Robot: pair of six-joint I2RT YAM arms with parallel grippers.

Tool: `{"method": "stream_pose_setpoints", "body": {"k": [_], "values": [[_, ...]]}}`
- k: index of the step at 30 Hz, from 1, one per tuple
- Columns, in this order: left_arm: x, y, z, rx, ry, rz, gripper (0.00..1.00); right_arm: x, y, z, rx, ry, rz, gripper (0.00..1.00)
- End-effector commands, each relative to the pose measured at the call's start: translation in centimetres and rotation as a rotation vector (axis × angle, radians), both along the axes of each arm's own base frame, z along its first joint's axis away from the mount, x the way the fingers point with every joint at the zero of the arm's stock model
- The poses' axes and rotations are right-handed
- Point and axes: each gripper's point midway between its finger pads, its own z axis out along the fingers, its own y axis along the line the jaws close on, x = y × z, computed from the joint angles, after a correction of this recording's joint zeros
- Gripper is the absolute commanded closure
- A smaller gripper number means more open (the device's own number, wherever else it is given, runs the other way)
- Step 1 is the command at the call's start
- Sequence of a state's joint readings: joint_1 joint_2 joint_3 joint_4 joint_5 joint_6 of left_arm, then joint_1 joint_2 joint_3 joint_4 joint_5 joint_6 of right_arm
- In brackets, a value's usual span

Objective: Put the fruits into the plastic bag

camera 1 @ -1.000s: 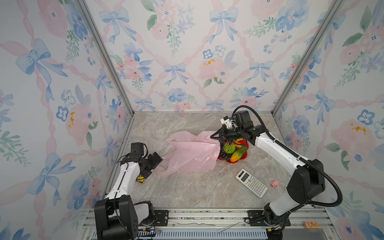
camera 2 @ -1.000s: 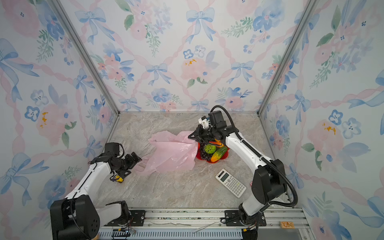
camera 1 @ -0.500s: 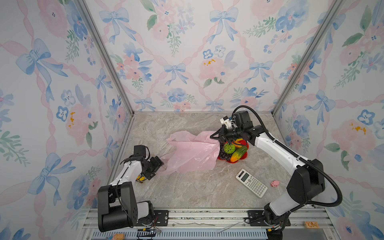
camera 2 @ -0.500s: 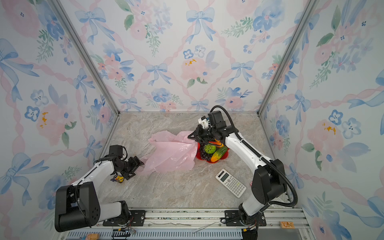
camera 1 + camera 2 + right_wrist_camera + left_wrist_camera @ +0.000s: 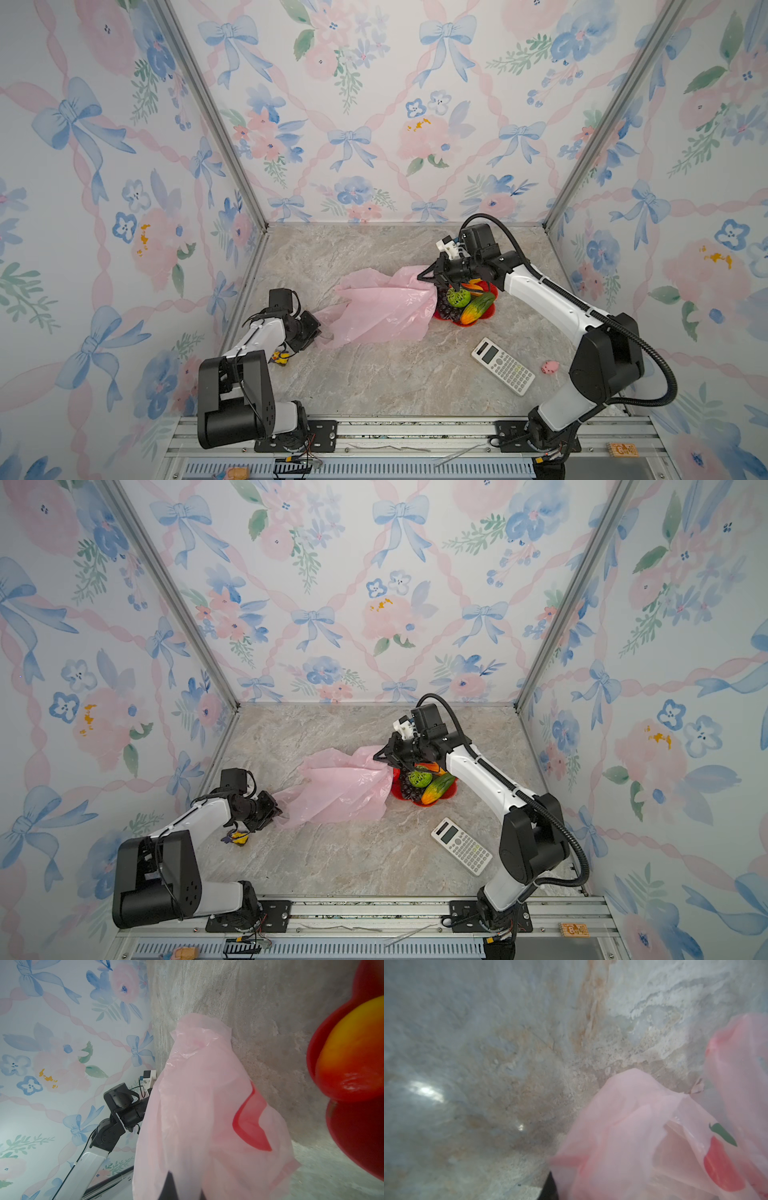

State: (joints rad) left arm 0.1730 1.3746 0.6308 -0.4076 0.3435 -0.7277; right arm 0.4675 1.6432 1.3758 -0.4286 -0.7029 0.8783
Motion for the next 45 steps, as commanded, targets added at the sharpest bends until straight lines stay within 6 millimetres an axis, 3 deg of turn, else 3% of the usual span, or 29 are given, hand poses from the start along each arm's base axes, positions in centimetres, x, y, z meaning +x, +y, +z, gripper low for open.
{"method": "stream_pose_setpoints", "body": {"k": [1, 5, 7, 12, 15, 18, 20, 22, 25, 27, 31, 34, 36, 40, 42, 45], "values": [[1.4, 0.6, 1.3, 0.015, -0.056, 0.002, 1.00, -0.4, 0.4, -0.2, -0.014, 0.007, 0.014, 0.93], [3.7, 1.2, 5.6, 0.053, -0.196, 0.004, 1.00, -1.0, 0.4, -1.0, -0.038, 0.015, 0.022, 0.87], [5.1, 1.5, 9.0, 0.078, -0.296, -0.001, 1.00, -1.7, 0.5, -1.2, -0.053, 0.012, 0.036, 0.77], [6.7, 0.7, 14.9, 0.114, -0.450, -0.072, 1.00, -2.7, -0.8, -1.2, -0.158, -0.018, 0.079, 0.47], [7.2, -0.4, 17.2, 0.138, -0.509, -0.144, 1.00, -2.1, -3.1, 0.4, -0.278, -0.091, 0.083, 0.38], [7.4, -2.3, 19.2, 0.150, -0.566, -0.225, 1.00, -0.7, -5.3, 3.3, -0.386, -0.185, 0.053, 0.28], [7.3, -3.8, 20.4, 0.167, -0.600, -0.283, 1.00, -0.1, -6.0, 5.6, -0.426, -0.245, 0.035, 0.06], [7.1, -4.8, 21.8, 0.193, -0.636, -0.325, 1.00, 0.9, -5.7, 7.3, -0.434, -0.292, 0.036, 0.04], [6.9, -4.8, 23.2, 0.221, -0.653, -0.325, 1.00, 1.5, -5.8, 9.2, -0.478, -0.343, 0.037, 0.04], [6.9, -4.4, 24.0, 0.249, -0.655, -0.316, 1.00, 2.1, -7.6, 9.1, -0.582, -0.331, 0.001, 0.04], [7.4, -3.7, 25.7, 0.304, -0.661, -0.297, 1.00, 2.4, -14.4, 7.1, -0.784, -0.189, -0.132, 0.04], [7.7, -3.7, 27.0, 0.342, -0.676, -0.307, 1.00, 2.1, -19.1, 6.9, -0.802, -0.128, -0.263, 0.04], [7.8, -4.2, 27.7, 0.354, -0.690, -0.329, 1.00, 2.2, -20.8, 7.5, -0.767, -0.136, -0.338, 0.04], [7.9, -4.8, 30.0, 0.442, -0.738, -0.394, 1.00, 2.2, -19.2, 10.8, -0.603, -0.263, -0.375, 0.04], [8.1, -5.8, 31.4, 0.480, -0.768, -0.438, 1.00, 2.3, -16.6, 11.8, -0.517, -0.307, -0.325, 0.04], [7.9, -9.1, 33.3, 0.441, -0.837, -0.524, 1.00, 2.3, -12.5, 13.2, -0.400, -0.358, -0.236, 0.04]]}}
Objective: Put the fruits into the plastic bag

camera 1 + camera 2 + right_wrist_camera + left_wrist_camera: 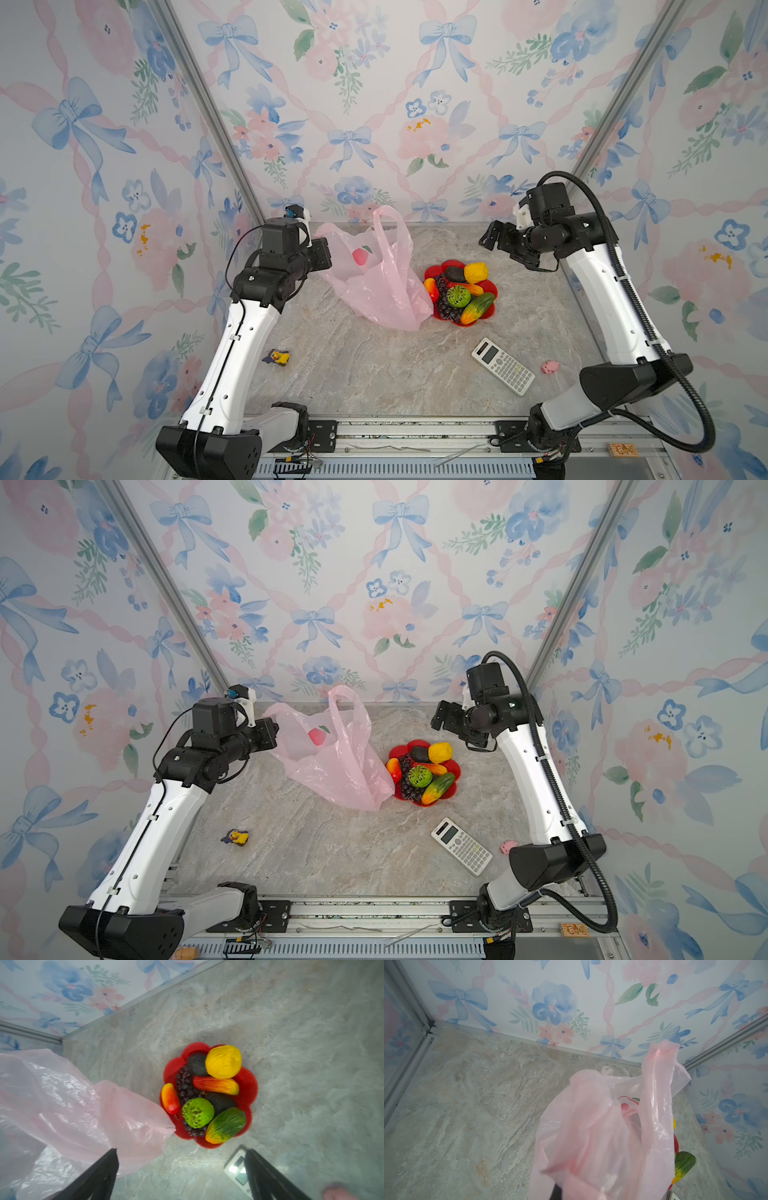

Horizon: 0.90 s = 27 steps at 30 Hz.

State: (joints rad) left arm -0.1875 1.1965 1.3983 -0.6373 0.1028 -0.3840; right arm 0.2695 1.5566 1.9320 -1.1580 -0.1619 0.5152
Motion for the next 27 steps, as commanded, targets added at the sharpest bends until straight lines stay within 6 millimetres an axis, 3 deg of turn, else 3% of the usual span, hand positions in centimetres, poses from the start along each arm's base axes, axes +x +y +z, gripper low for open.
{"method": "stream_pose_setpoints", "body": {"k": [1, 5, 10, 15, 18, 24, 27], "values": [[-0.3, -2.8, 2.3, 0.045, -0.057, -0.105, 1.00, 0.4, 5.4, 2.5, 0.150, -0.074, 0.141, 0.04], [-1.6, -6.2, 5.3, -0.005, -0.115, -0.227, 1.00, 0.4, 8.2, 4.0, 0.246, -0.079, 0.184, 0.04], [-3.2, -7.0, 8.4, -0.065, -0.176, -0.269, 1.00, 0.5, 10.8, 7.0, 0.311, -0.111, 0.205, 0.04], [-3.7, -8.8, 8.8, -0.134, -0.155, -0.336, 1.00, 0.1, 13.4, 7.8, 0.309, -0.088, 0.225, 0.04], [-3.8, -10.2, 8.7, -0.140, -0.153, -0.369, 1.00, 0.1, 13.8, 7.9, 0.280, -0.095, 0.200, 0.04], [-4.1, -11.2, 9.1, -0.148, -0.158, -0.394, 1.00, 0.1, 12.3, 5.9, 0.196, -0.040, 0.127, 0.04], [-4.3, -11.3, 9.1, -0.150, -0.159, -0.398, 1.00, 0.0, 13.1, 5.9, 0.247, -0.032, 0.131, 0.04]]}}
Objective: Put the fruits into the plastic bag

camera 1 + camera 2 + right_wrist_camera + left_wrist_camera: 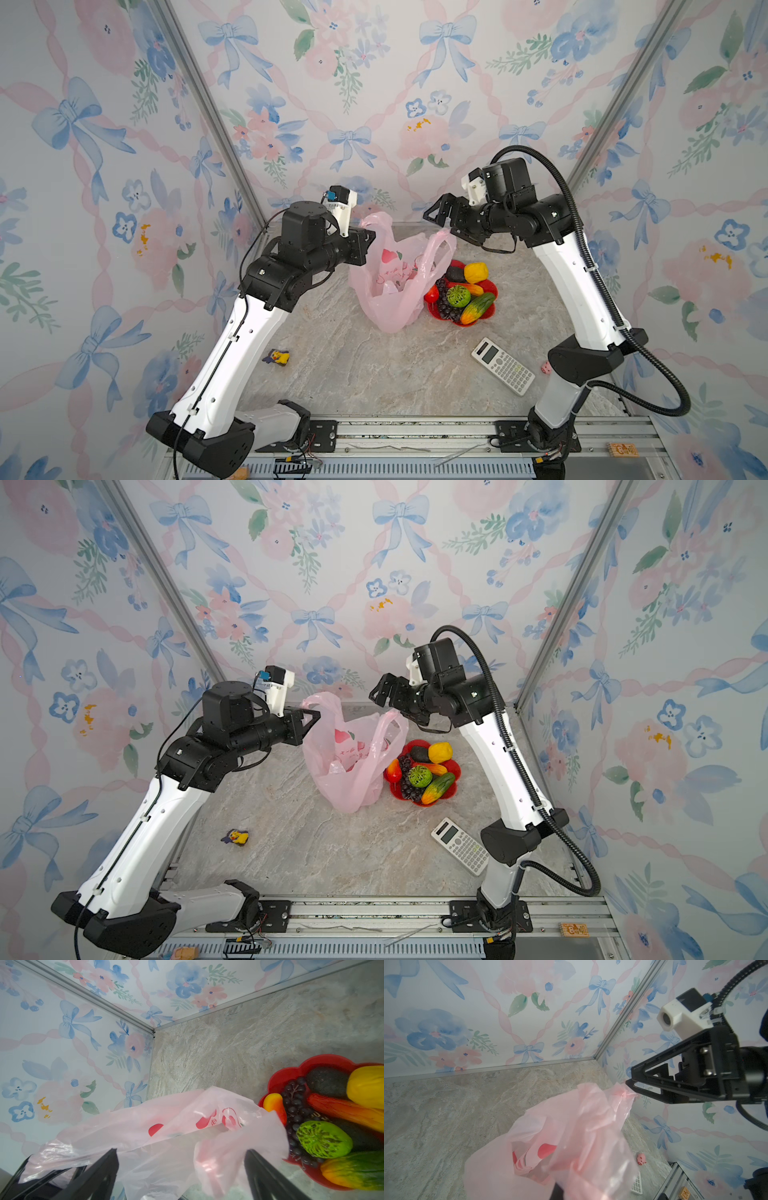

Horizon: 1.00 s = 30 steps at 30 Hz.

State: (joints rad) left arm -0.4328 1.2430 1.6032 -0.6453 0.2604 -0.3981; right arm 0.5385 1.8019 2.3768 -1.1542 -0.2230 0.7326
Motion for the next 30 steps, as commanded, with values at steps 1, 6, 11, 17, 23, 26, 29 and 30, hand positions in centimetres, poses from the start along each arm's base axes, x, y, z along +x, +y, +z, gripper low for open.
{"method": "stream_pose_setpoints", "body": {"k": [1, 6, 11, 17, 23, 26, 29, 30], "values": [[-0.4, -0.4, 1.8, -0.037, -0.038, -0.016, 1.00, -0.4, 0.2, -0.8, 0.022, 0.049, -0.026, 0.04], [-0.6, -0.3, 2.1, -0.050, -0.036, -0.008, 1.00, -1.7, 0.4, -2.5, -0.023, 0.134, -0.027, 0.03], [-0.4, -0.2, 1.7, -0.043, -0.030, 0.004, 1.00, -3.3, -4.6, -2.8, -0.198, 0.127, -0.120, 0.04], [0.3, -0.6, 1.4, -0.041, -0.020, 0.003, 1.00, -7.3, -8.3, -4.7, -0.169, 0.262, -0.177, 0.04], [0.6, -1.0, 1.2, -0.035, -0.017, -0.008, 1.00, -12.9, -8.9, -9.2, 0.104, 0.468, -0.267, 0.04], [0.6, -1.2, 1.1, -0.035, -0.013, -0.012, 1.00, -15.2, -9.0, -10.7, 0.135, 0.531, -0.276, 0.04], [0.4, -1.2, 1.2, -0.036, -0.015, -0.013, 1.00, -16.7, -8.9, -11.5, 0.128, 0.566, -0.269, 0.04], [0.3, -1.2, 1.2, -0.037, -0.015, -0.012, 1.00, -17.1, -8.6, -11.6, 0.129, 0.574, -0.259, 0.04]]}}
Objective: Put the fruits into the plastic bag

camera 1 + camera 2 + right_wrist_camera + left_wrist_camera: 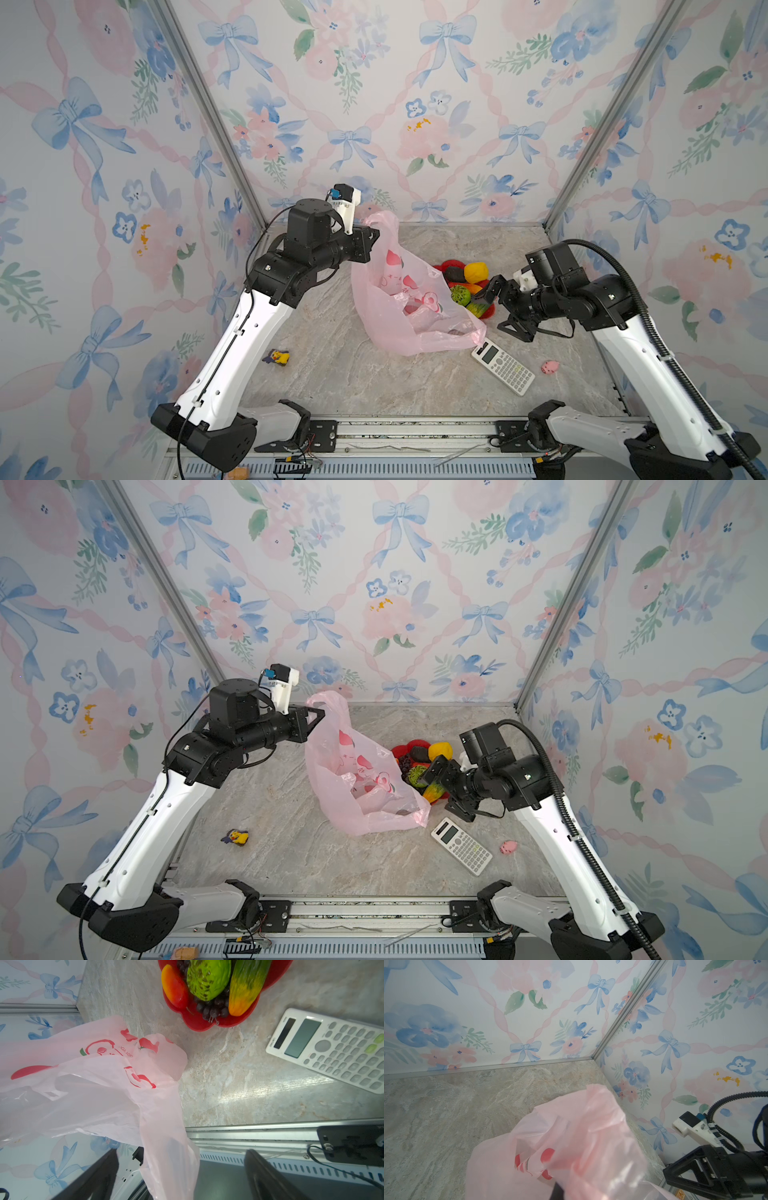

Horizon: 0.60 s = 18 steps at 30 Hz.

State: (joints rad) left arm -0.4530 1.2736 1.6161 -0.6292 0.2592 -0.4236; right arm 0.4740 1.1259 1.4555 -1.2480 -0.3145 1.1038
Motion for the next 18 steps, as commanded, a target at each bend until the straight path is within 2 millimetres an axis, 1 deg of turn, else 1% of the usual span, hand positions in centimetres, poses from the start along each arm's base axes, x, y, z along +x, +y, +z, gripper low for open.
{"method": "stream_pose_setpoints", "body": {"k": [1, 10, 15, 18], "values": [[-0.3, -0.1, 1.4, -0.021, -0.033, -0.002, 1.00, -0.7, 1.6, 0.0, 0.075, 0.042, -0.003, 0.04], [-0.7, -0.1, 0.9, -0.022, -0.028, 0.001, 1.00, -2.8, 4.5, -0.8, 0.120, 0.073, 0.042, 0.00], [-0.8, 0.2, 1.0, -0.020, -0.034, 0.014, 1.00, -4.2, 5.6, -1.4, 0.143, 0.105, 0.053, 0.05], [-0.8, 0.4, 0.9, -0.019, -0.033, 0.024, 1.00, -4.6, 5.9, -1.6, 0.142, 0.116, 0.059, 0.10]]}}
